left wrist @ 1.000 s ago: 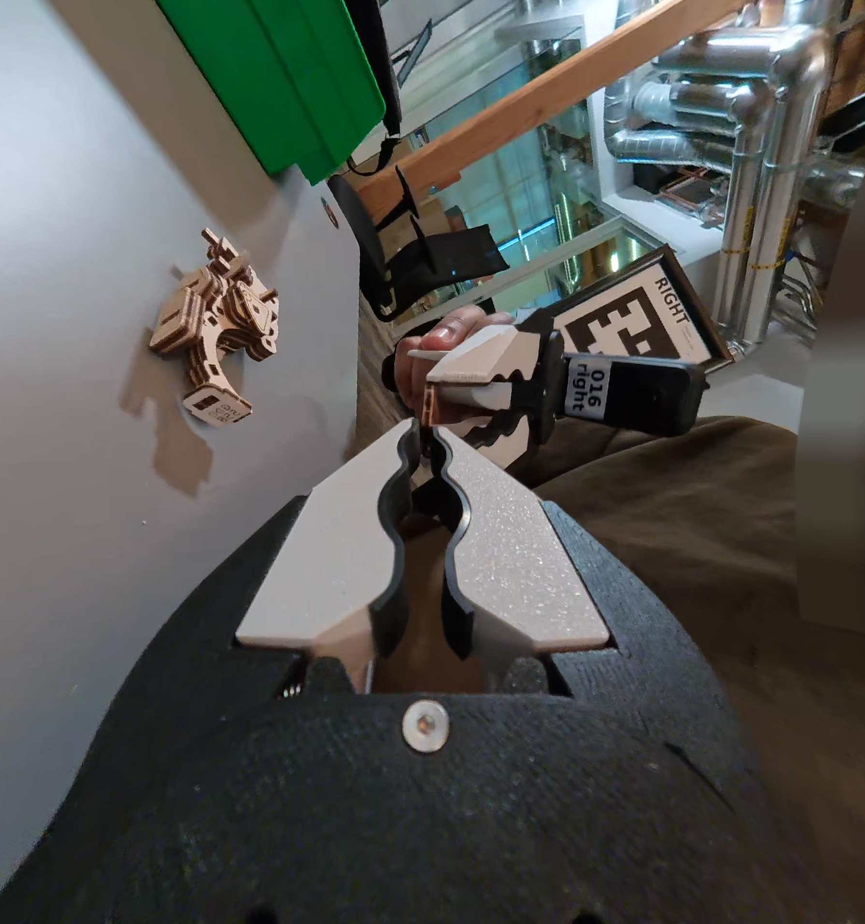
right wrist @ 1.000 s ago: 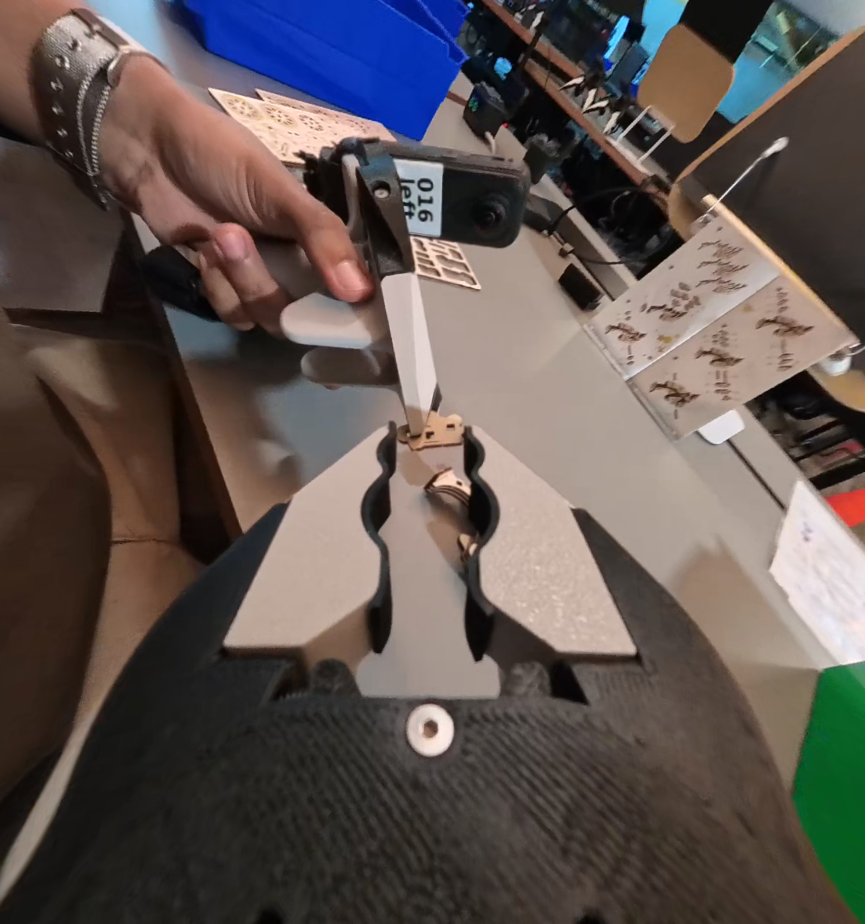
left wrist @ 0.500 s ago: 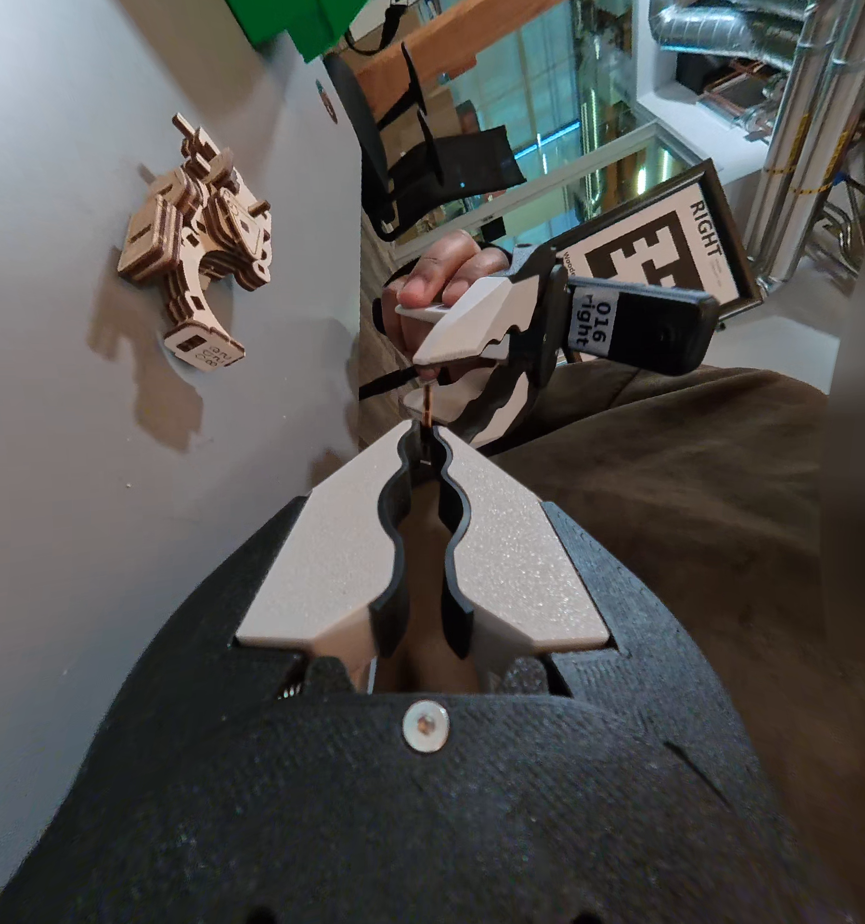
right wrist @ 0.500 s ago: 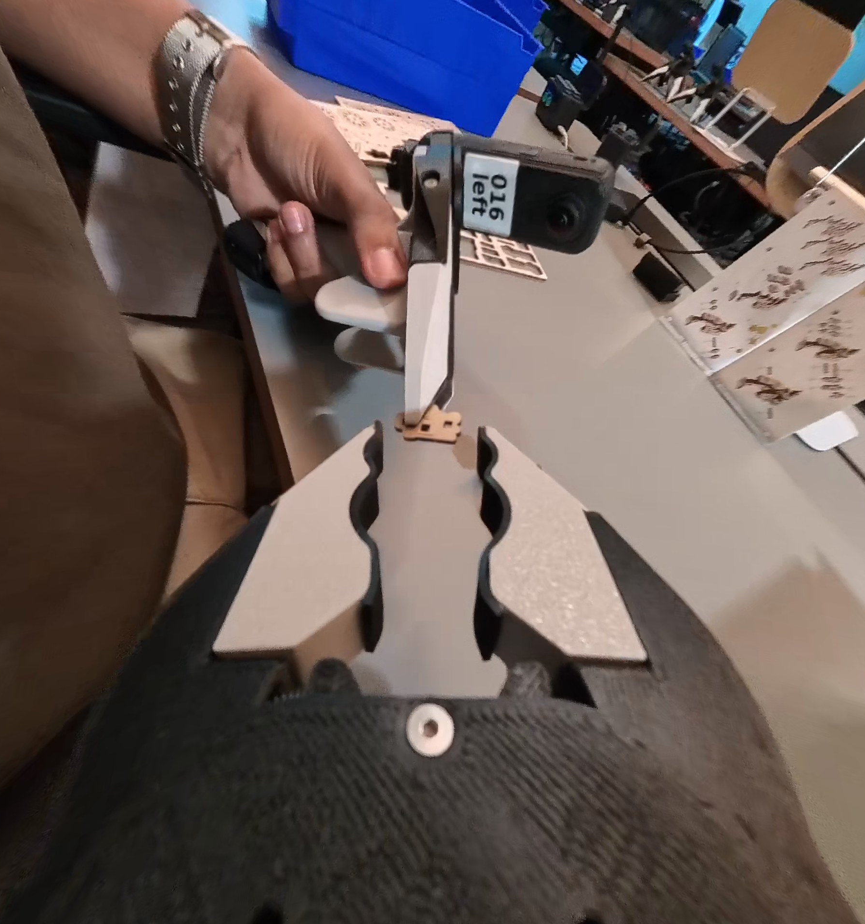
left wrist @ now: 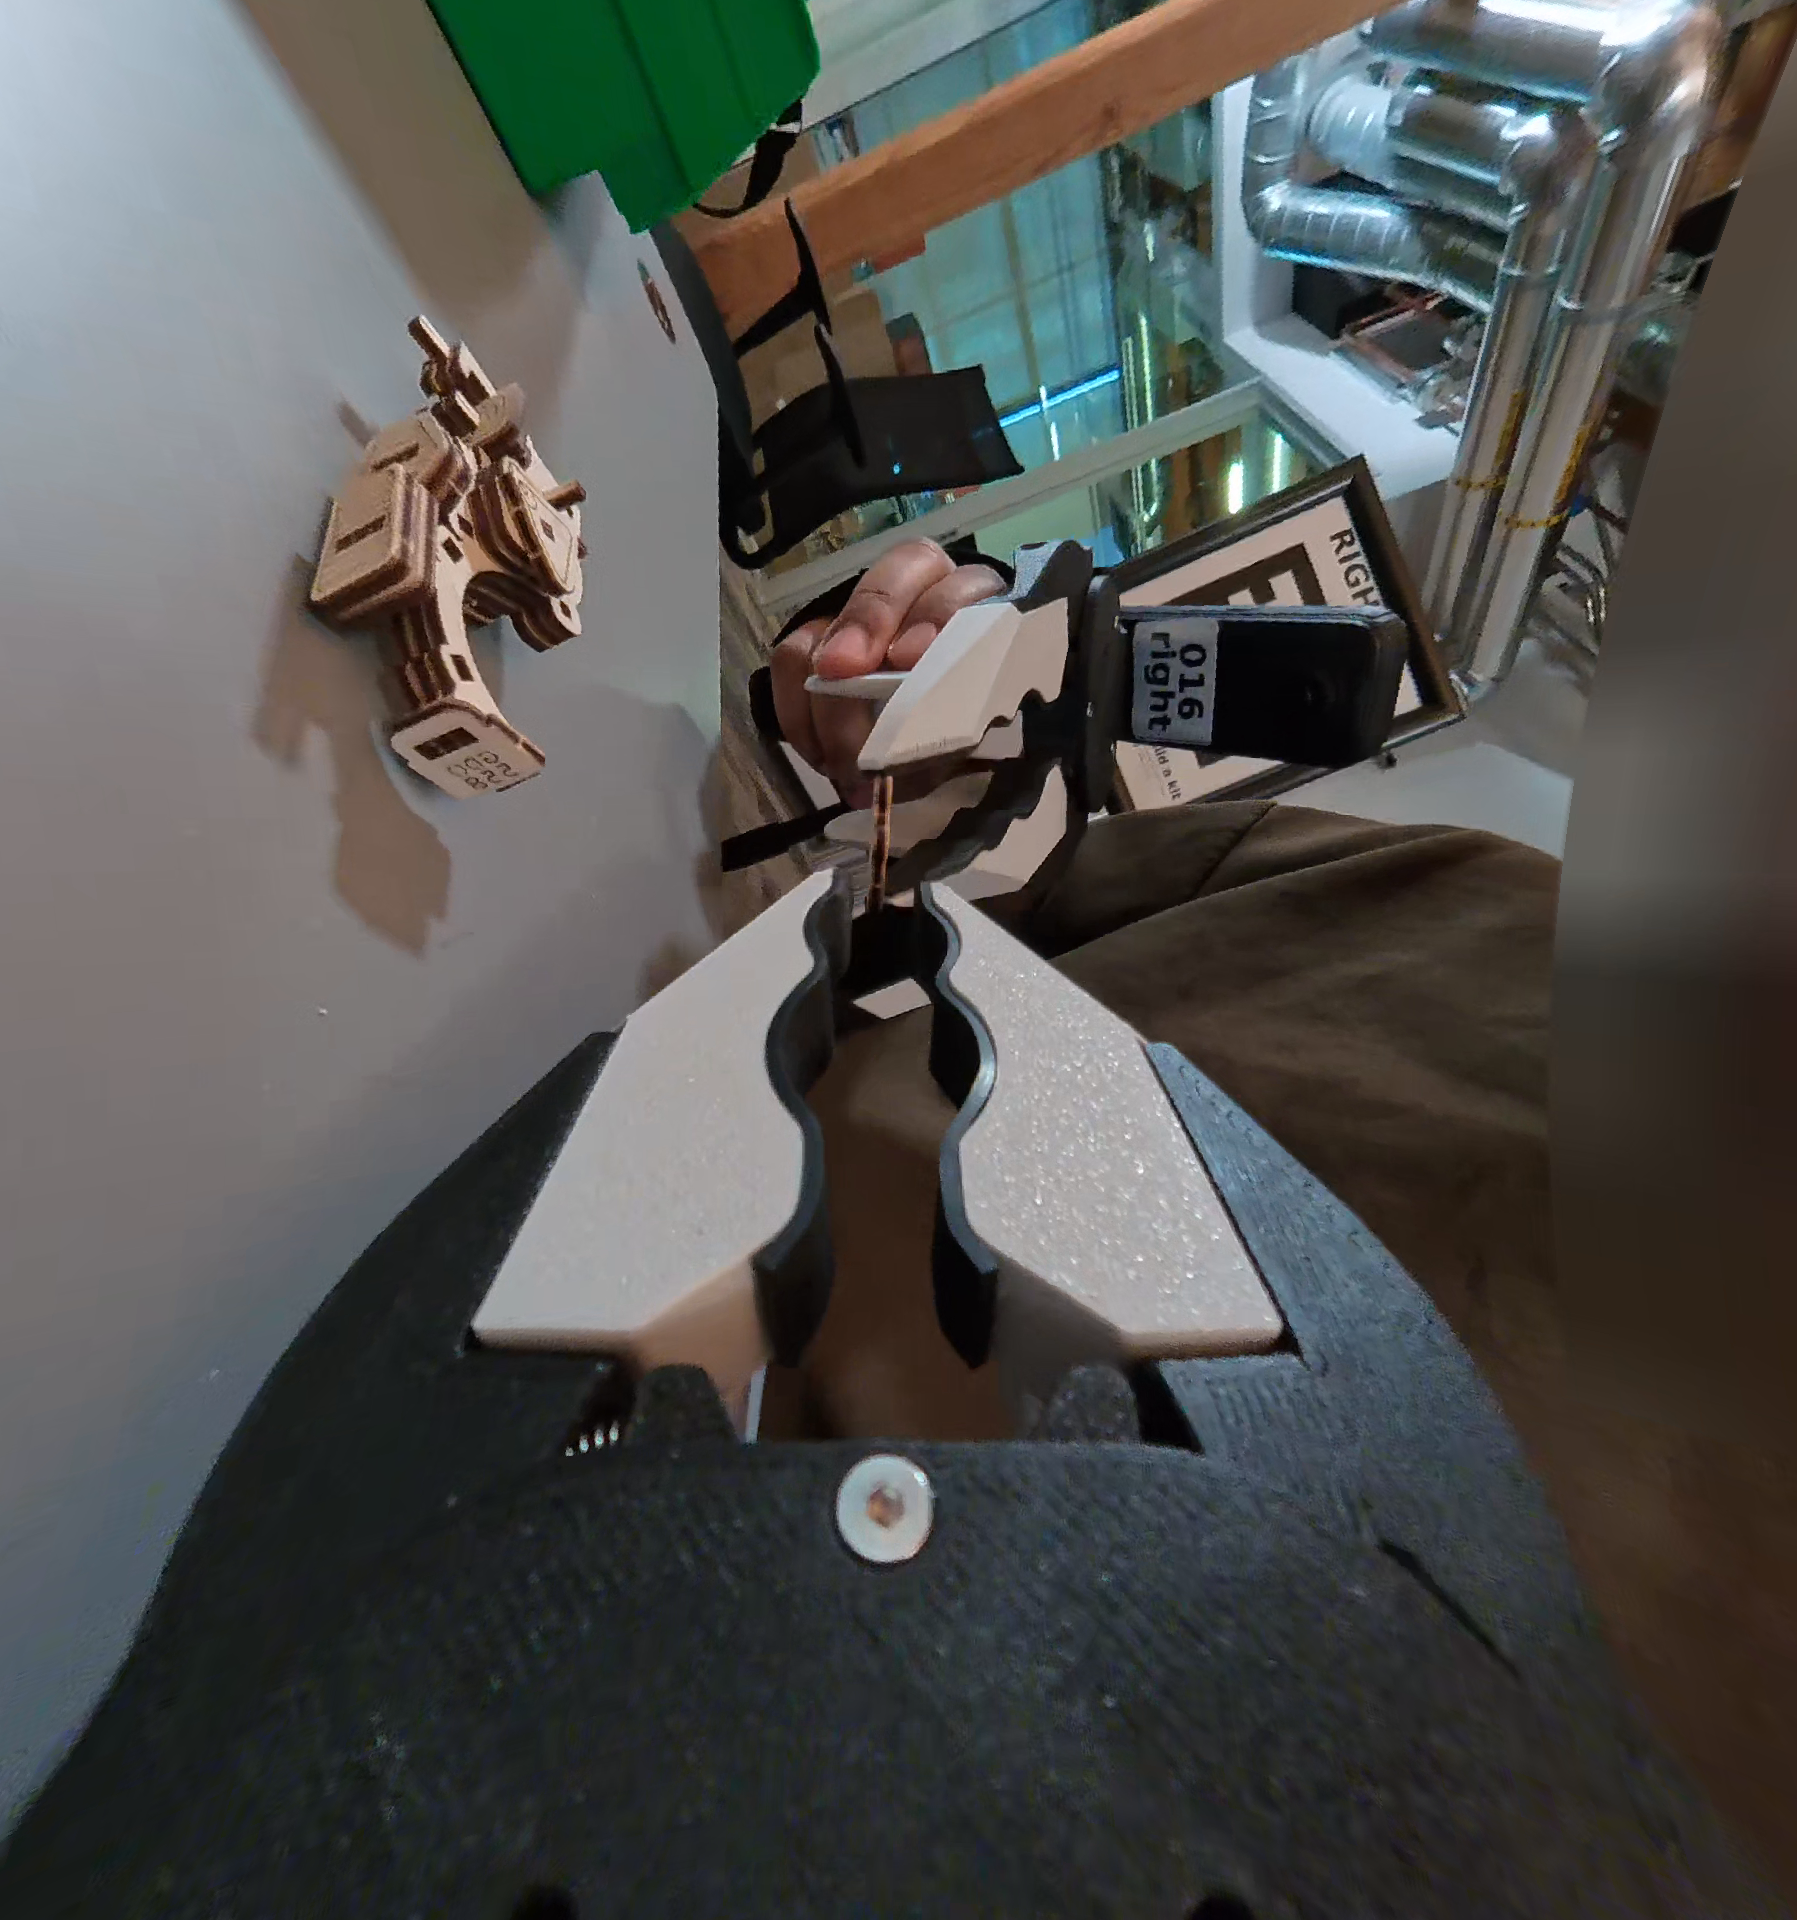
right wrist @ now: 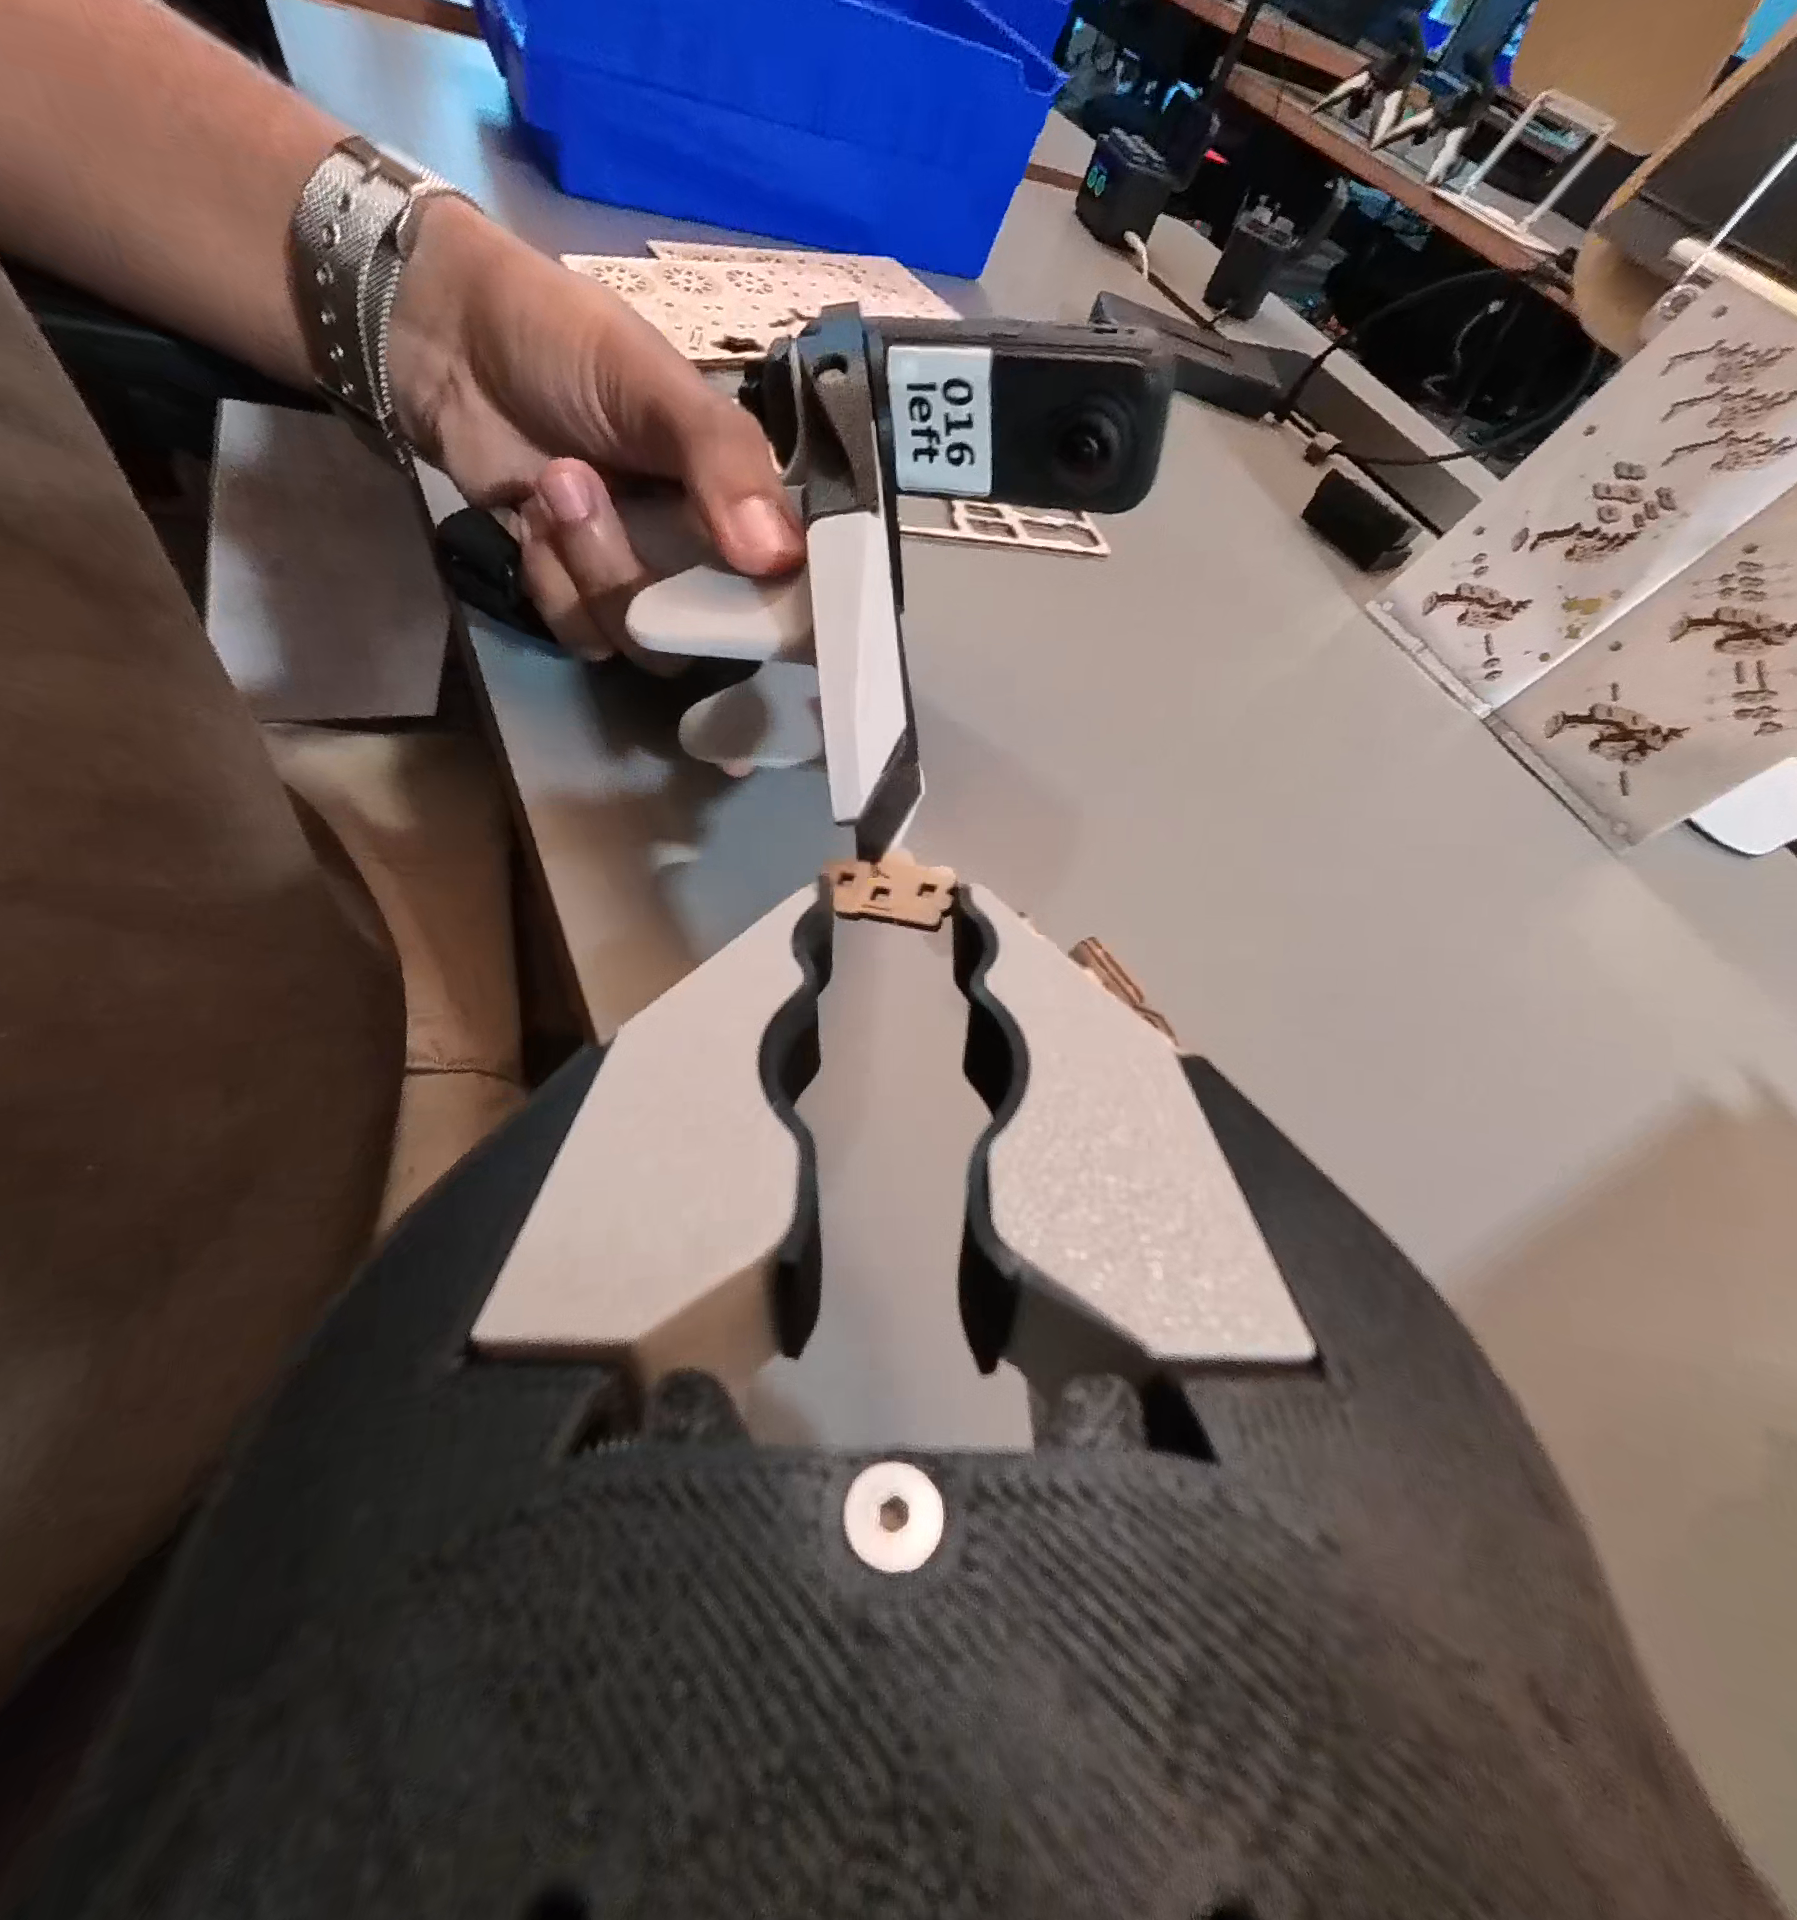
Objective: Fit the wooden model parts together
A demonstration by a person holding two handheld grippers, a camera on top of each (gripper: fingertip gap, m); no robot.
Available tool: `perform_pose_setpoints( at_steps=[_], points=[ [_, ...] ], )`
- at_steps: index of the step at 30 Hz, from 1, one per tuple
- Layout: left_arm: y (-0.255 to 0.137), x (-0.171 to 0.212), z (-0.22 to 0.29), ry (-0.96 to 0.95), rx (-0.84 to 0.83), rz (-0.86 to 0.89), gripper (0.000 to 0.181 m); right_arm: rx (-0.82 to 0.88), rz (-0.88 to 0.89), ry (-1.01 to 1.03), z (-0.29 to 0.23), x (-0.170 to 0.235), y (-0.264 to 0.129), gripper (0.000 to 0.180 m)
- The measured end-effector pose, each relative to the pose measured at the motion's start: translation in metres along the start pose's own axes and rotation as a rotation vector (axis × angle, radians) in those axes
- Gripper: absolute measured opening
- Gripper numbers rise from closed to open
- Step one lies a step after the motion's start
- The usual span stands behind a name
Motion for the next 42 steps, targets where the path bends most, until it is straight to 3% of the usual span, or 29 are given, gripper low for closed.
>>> perform_pose_setpoints(
  at_steps=[9,17,23,29,42],
  points=[
    [0.002,0.000,0.001,-0.008,0.033,0.014,0.000,-0.019,0.012,0.022,-0.001,-0.001,0.001,0.022],
    [0.005,0.003,0.000,-0.021,0.029,-0.026,0.009,-0.027,0.020,0.010,-0.006,-0.004,0.002,0.022],
    [0.006,0.003,0.001,-0.011,0.031,-0.026,0.001,-0.022,0.007,0.004,-0.006,-0.002,0.002,0.022],
    [0.006,0.002,0.000,-0.021,0.031,-0.013,0.006,-0.011,0.016,0.017,-0.004,-0.004,0.000,0.022],
    [0.006,0.001,-0.002,-0.025,0.018,-0.014,0.019,0.159,-0.030,0.275,0.039,0.011,-0.009,0.021]
  ],
)
Point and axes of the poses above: each gripper's, where its closed fingertips meet, y out along the fingers, x out of its underside, z = x × y across the jaws, the point moved 7 cm from there along -y, back along the fingers, and after that the axes turned 12 degrees about y, right-handed, at the moved point
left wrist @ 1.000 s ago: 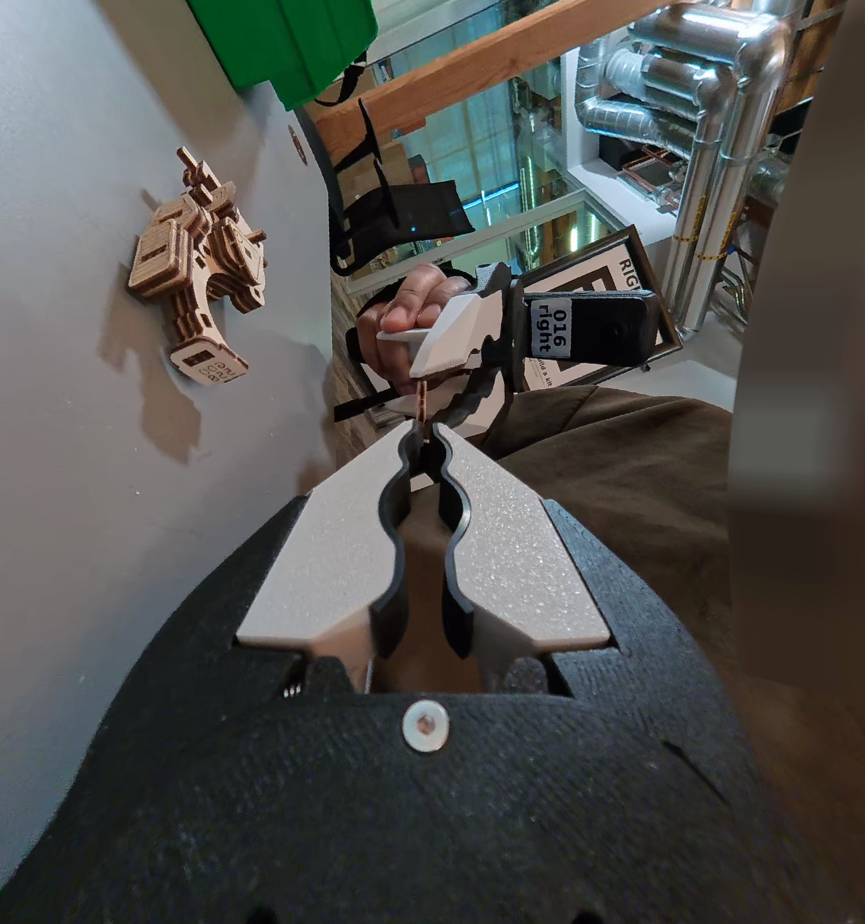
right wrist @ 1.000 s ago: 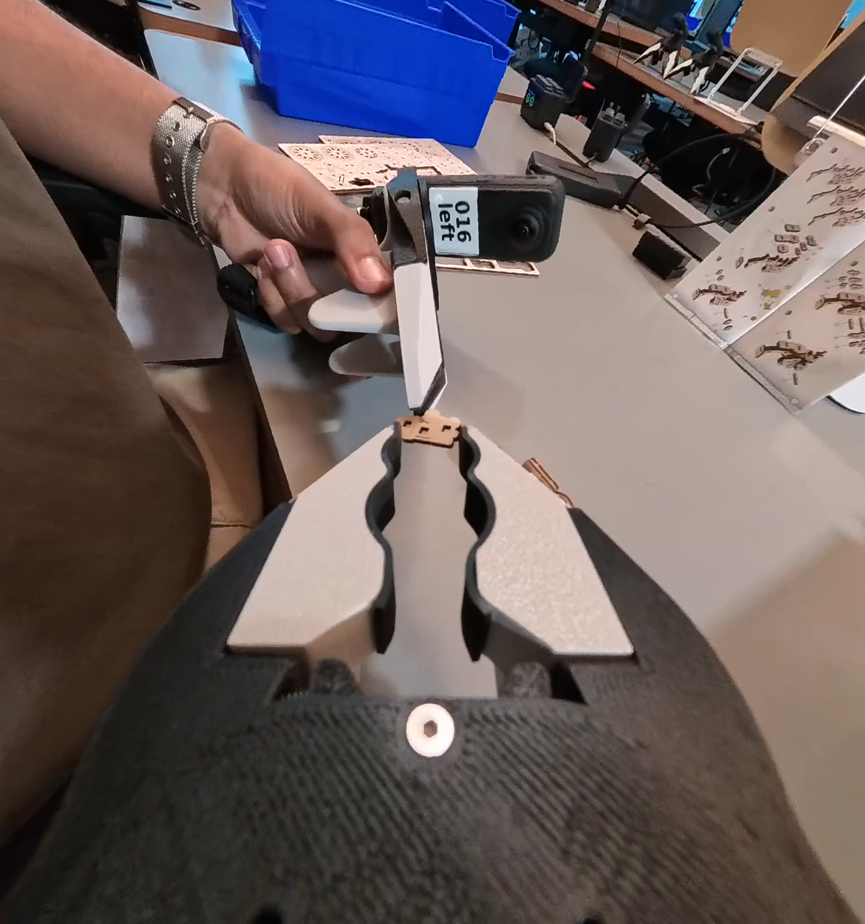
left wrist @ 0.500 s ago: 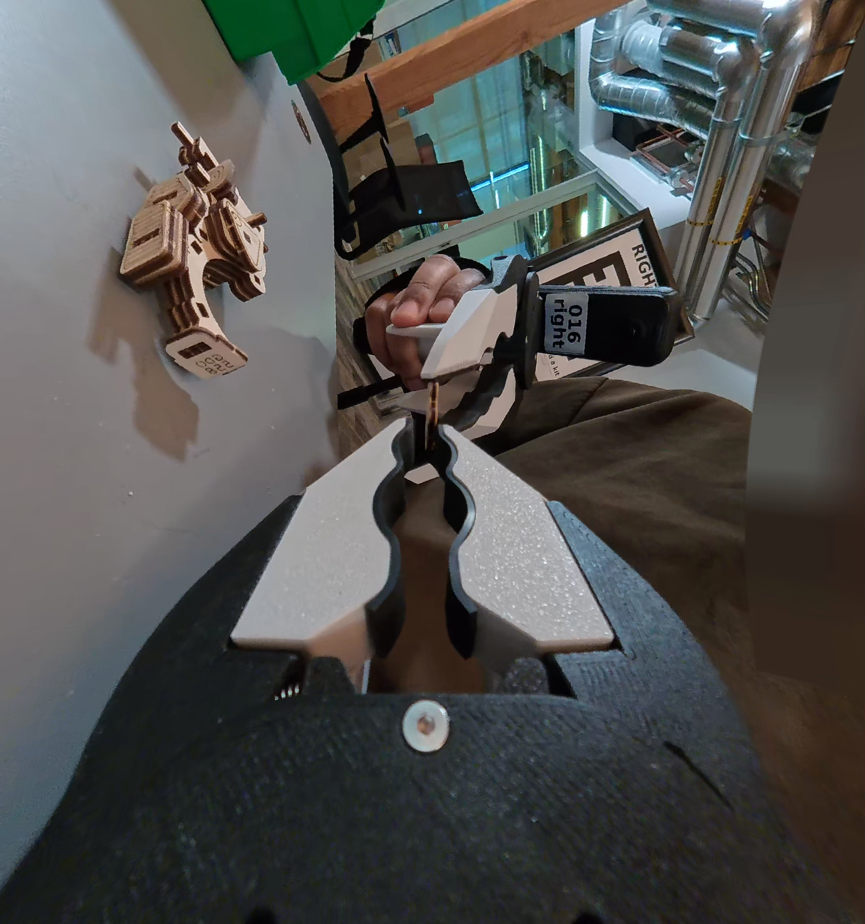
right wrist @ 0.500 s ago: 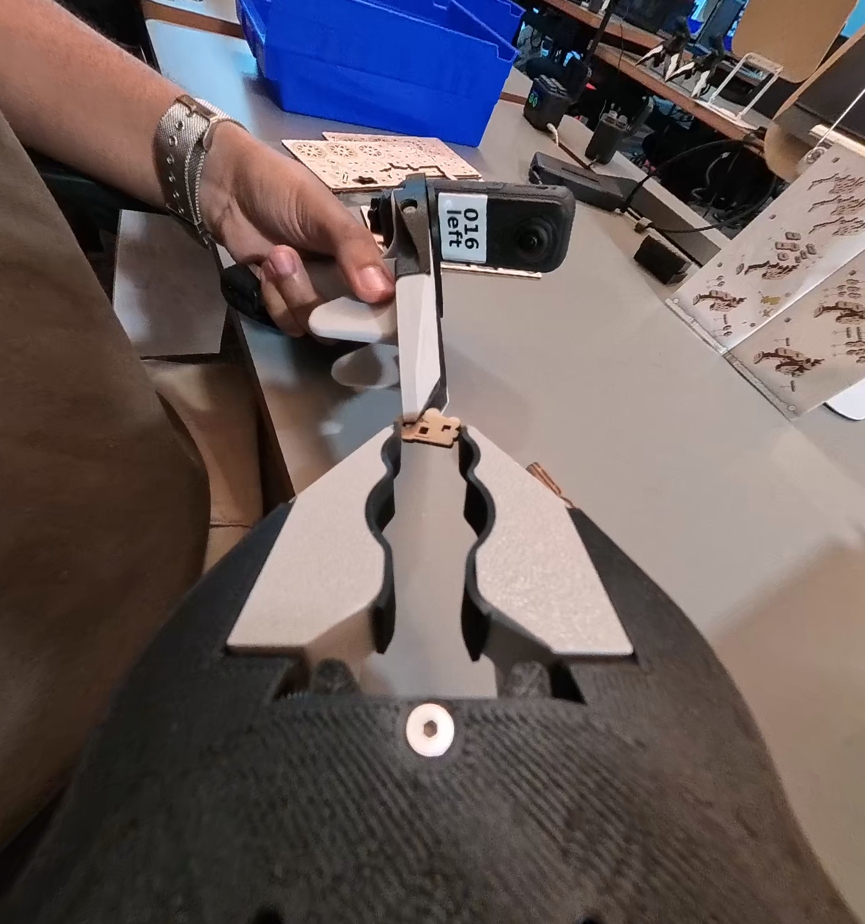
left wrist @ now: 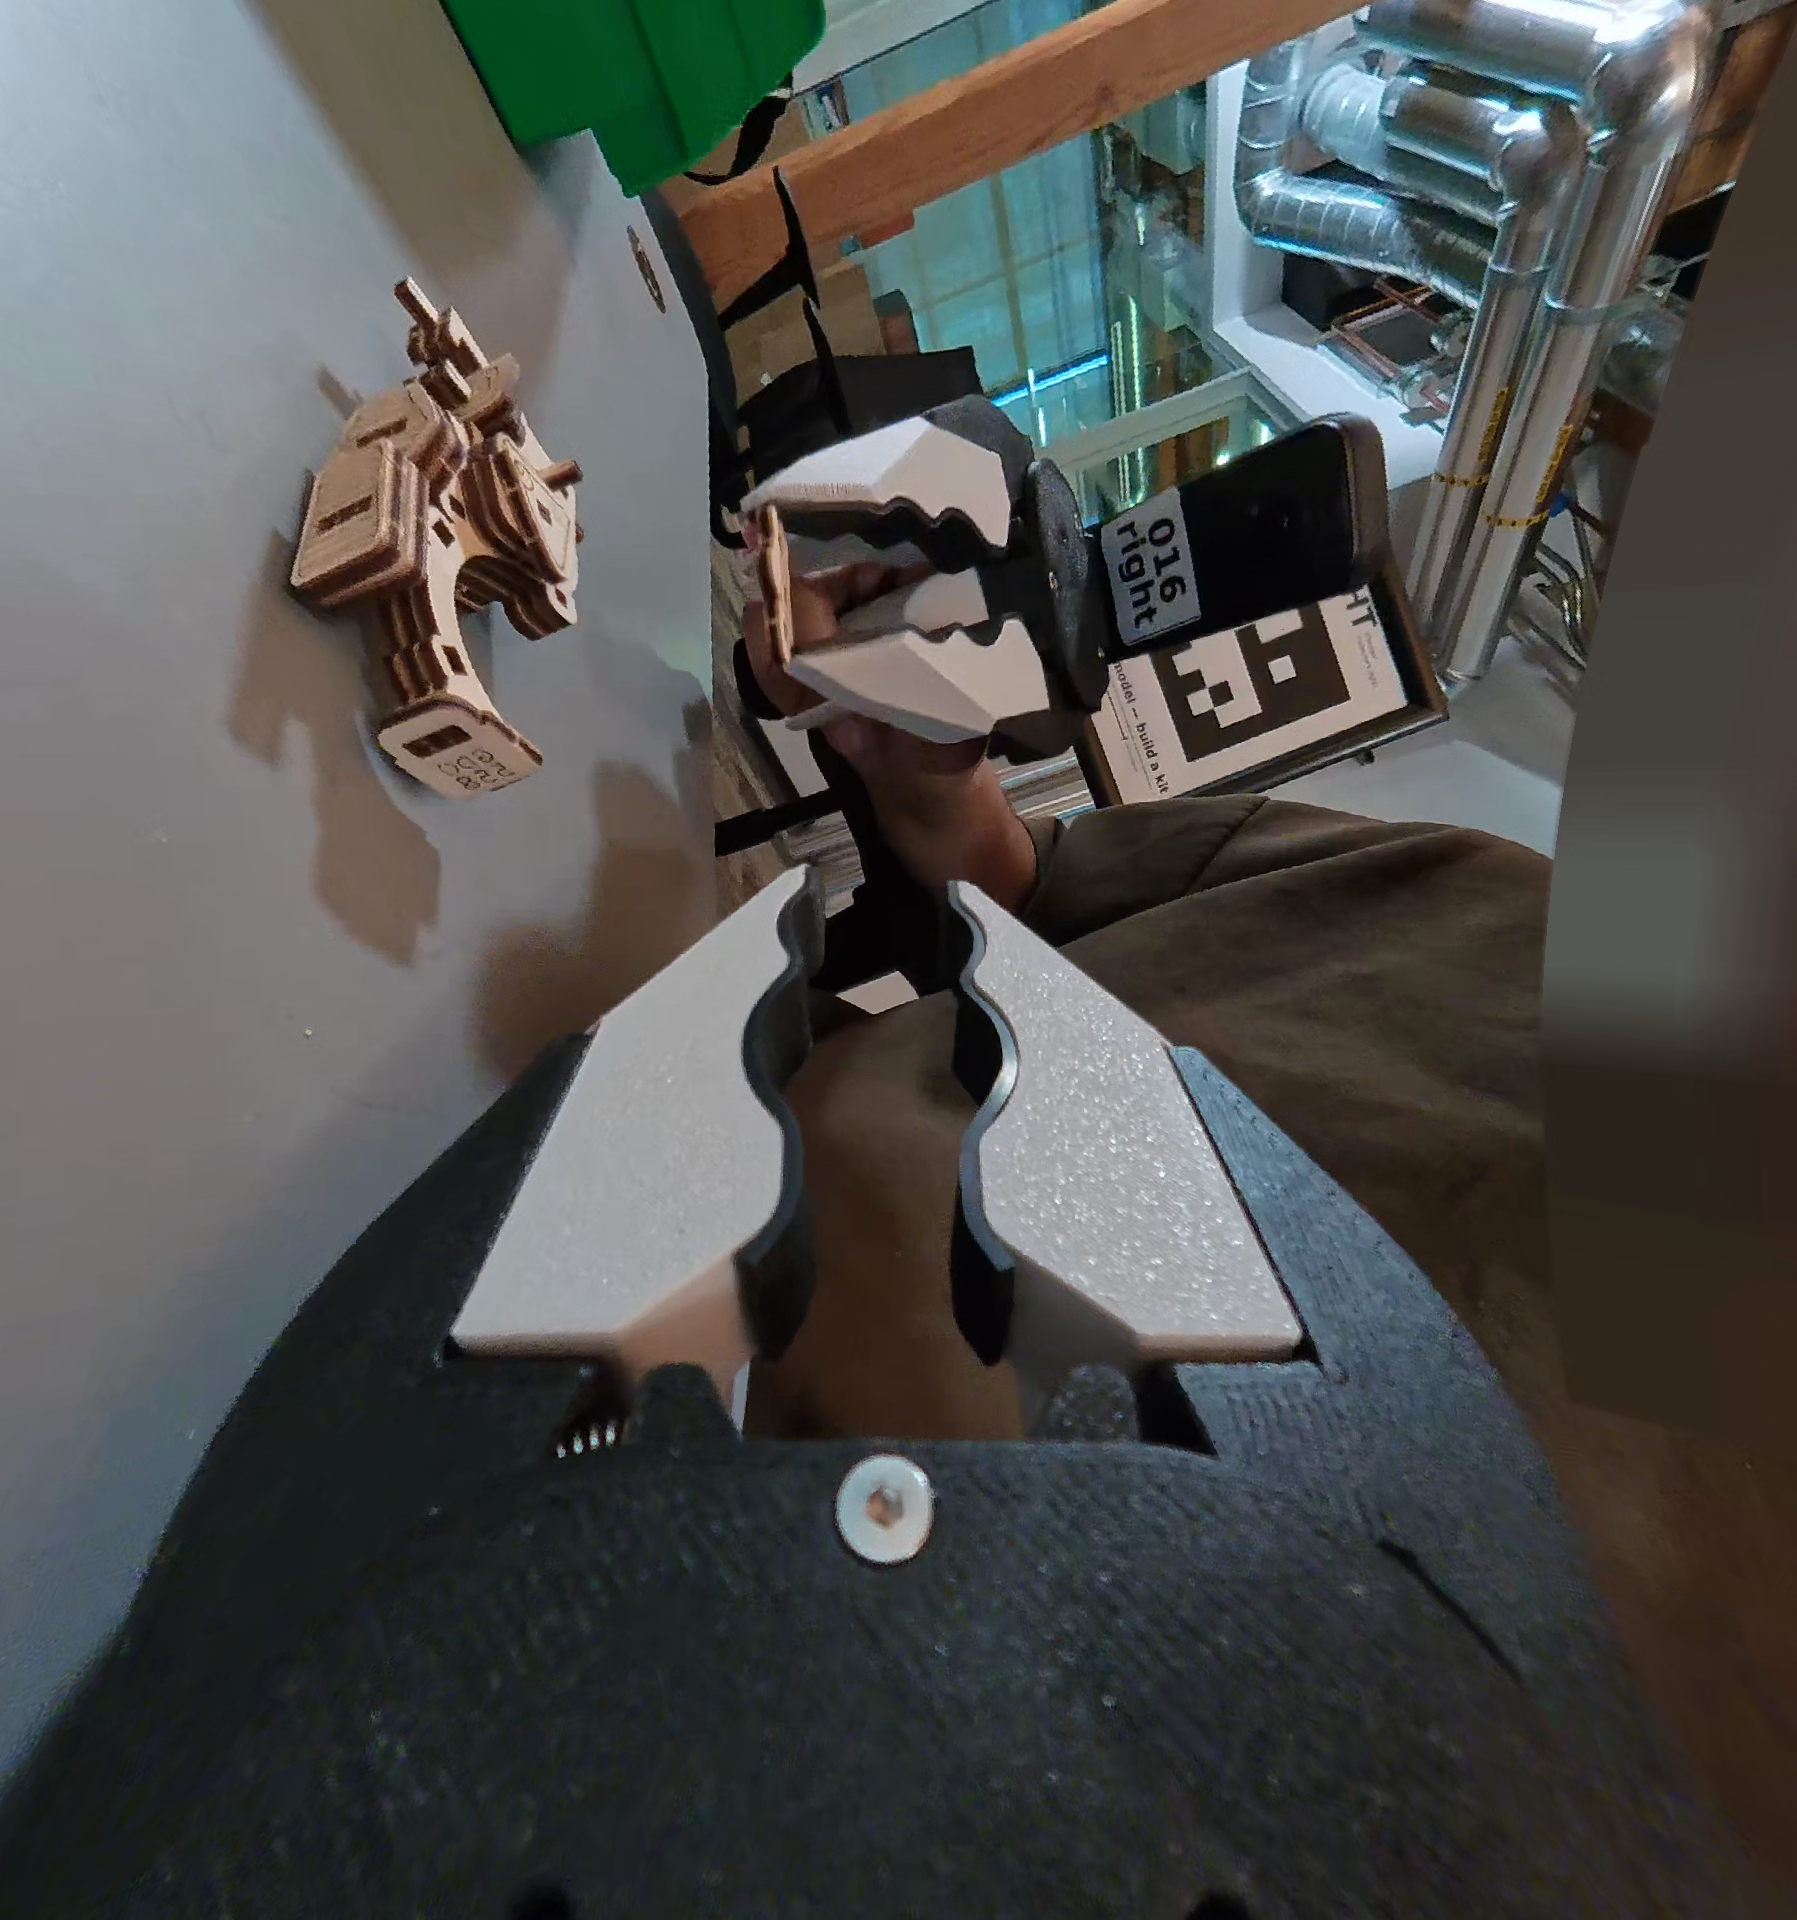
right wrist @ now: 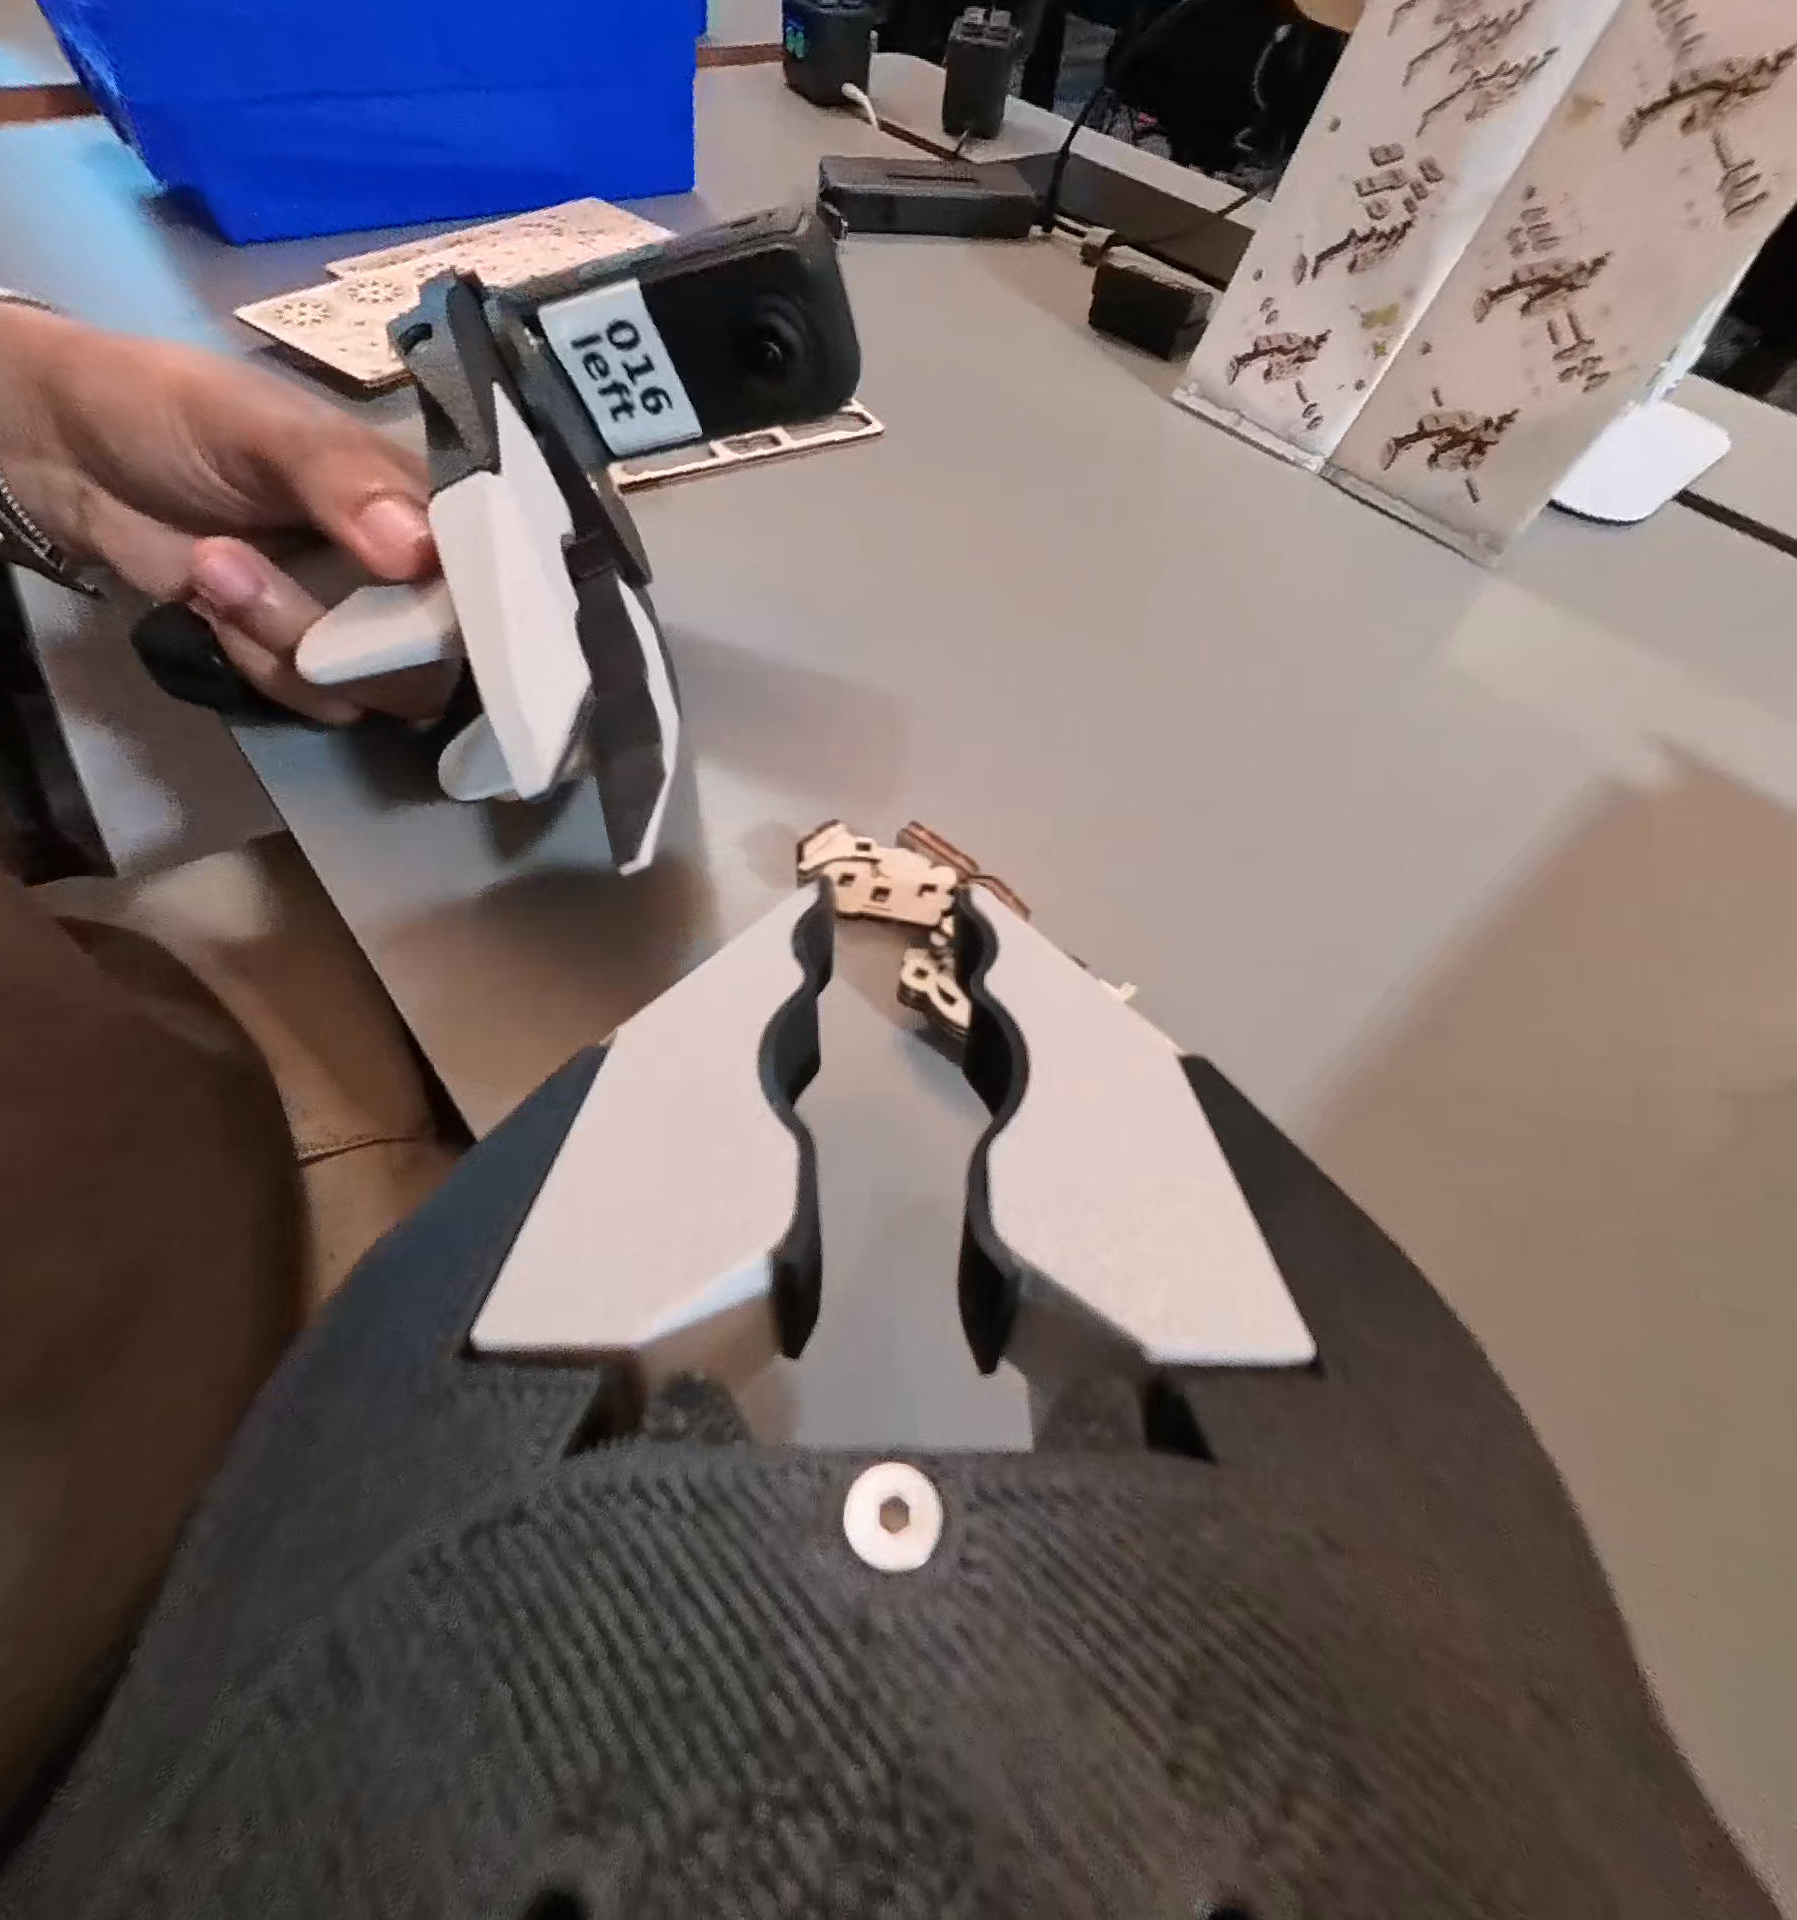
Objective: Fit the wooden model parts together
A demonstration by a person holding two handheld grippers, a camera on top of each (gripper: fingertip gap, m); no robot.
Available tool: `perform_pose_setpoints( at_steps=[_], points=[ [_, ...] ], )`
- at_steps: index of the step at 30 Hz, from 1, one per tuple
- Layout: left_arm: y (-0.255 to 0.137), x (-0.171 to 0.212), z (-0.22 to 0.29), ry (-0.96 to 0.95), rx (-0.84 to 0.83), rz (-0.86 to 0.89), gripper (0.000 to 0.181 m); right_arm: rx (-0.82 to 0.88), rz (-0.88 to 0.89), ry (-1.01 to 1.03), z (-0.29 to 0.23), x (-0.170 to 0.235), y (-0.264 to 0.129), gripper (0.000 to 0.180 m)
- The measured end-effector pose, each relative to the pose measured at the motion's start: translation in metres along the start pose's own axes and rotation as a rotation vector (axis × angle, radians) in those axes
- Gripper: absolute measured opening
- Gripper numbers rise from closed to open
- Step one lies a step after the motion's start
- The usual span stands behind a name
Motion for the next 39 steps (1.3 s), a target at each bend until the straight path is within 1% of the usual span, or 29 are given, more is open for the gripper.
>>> perform_pose_setpoints(
  at_steps=[7,11,16,21,25,29,34,39],
  points=[
    [0.000,-0.001,0.000,0.014,-0.005,0.004,0.019,0.029,-0.016,0.043,0.007,0.002,0.000,0.022],
    [0.001,-0.001,0.001,0.050,-0.023,-0.005,0.019,0.079,-0.033,0.061,0.016,0.004,-0.001,0.022],
    [0.002,-0.001,0.001,0.158,-0.090,-0.057,0.020,0.146,-0.027,0.131,0.036,0.006,-0.009,0.022],
    [0.002,-0.001,0.000,0.274,-0.170,-0.099,0.019,0.106,-0.014,0.193,0.038,0.007,-0.009,0.022],
    [0.002,-0.004,0.003,0.358,-0.204,-0.086,0.019,0.102,-0.024,0.167,0.034,0.007,-0.006,0.022],
    [-0.003,-0.012,0.008,0.464,-0.262,-0.028,0.019,0.095,-0.020,0.172,0.033,0.007,-0.004,0.022],
    [-0.012,-0.021,0.009,0.566,-0.381,0.030,0.024,0.088,-0.001,0.181,0.031,0.004,-0.006,0.021],
    [-0.010,-0.025,0.003,0.589,-0.483,0.018,0.036,0.088,-0.005,0.185,0.033,0.006,-0.008,0.022]
  ],
)
Point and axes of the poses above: each gripper's, where its closed fingertips meet, y out along the fingers, x out of its underside, z = x × y across the jaws, the point moved 7 cm from there along -y, back along the fingers, and after that the axes turned 12 degrees about y, right-handed, at the moved point
